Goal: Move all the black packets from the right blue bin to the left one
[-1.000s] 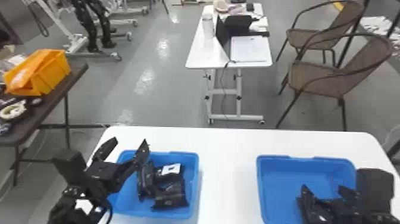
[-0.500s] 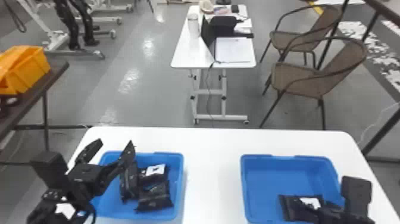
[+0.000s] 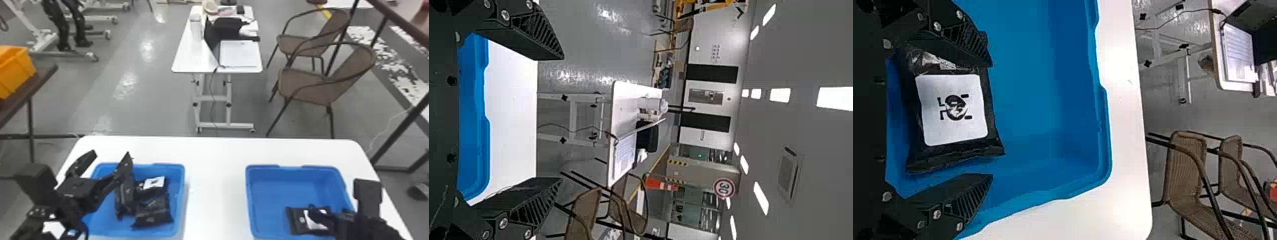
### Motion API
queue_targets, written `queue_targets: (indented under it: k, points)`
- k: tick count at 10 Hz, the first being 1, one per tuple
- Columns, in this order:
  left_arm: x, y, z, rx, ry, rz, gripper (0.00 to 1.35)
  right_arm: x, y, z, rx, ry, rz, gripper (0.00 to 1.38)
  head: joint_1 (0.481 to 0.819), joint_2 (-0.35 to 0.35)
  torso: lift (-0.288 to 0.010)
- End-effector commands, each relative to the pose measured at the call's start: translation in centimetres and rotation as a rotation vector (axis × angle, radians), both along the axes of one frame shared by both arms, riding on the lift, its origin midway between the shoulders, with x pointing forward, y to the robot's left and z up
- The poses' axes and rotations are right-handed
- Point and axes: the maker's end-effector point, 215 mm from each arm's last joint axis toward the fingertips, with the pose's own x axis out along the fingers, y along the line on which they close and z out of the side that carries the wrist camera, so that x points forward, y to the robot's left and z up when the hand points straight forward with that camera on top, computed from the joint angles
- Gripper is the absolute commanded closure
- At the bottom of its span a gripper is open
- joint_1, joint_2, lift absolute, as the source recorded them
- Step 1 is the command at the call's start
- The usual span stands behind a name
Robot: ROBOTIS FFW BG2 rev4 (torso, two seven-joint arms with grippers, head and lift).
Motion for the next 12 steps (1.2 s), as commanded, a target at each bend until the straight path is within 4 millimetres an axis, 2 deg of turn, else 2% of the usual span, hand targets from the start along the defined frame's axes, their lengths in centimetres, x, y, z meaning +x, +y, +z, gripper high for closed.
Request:
queue_targets:
  k: [1, 5, 10, 12]
  points:
    - [0.1, -0.1, 0.0, 0.002, 0.001, -0.001, 0.17, 0.3, -0.1, -0.6, 0.005, 0.034, 0.023, 0.26, 0.695, 0.018, 0.000]
    - [0.4, -0.7, 0.0, -0.002, 0.004, -0.011, 0.17, 0.6, 2.0, -2.1, 0.041, 0.091, 0.092, 0.26, 0.695, 0.026, 0.000]
    - [0.3, -1.0, -0.5, -0.023, 0.016, -0.013, 0.17, -1.3, 1.0, -3.7, 0.019, 0.185, 0.094, 0.25, 0.695, 0.026, 0.000]
    - [0.3, -0.9, -0.6, -0.024, 0.016, -0.012, 0.17, -1.7, 1.5, -5.1, 0.034, 0.227, 0.112, 0.25, 0.695, 0.020, 0.000]
